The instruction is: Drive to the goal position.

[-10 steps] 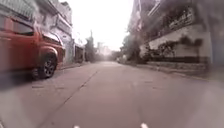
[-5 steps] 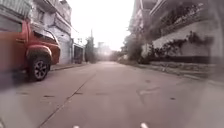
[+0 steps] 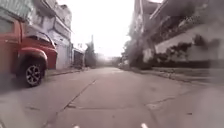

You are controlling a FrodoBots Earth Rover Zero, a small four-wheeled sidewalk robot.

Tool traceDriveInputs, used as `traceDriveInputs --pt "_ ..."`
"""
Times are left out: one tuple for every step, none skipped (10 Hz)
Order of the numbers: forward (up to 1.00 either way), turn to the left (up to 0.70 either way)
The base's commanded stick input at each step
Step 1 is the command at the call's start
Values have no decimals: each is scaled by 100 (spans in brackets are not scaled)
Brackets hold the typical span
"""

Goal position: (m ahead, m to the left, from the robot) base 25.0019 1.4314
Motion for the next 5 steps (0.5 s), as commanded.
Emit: traceDriveInputs --pt "100 1" --pt "100 1" --pt "100 1" --pt "100 1" --pt "100 1"
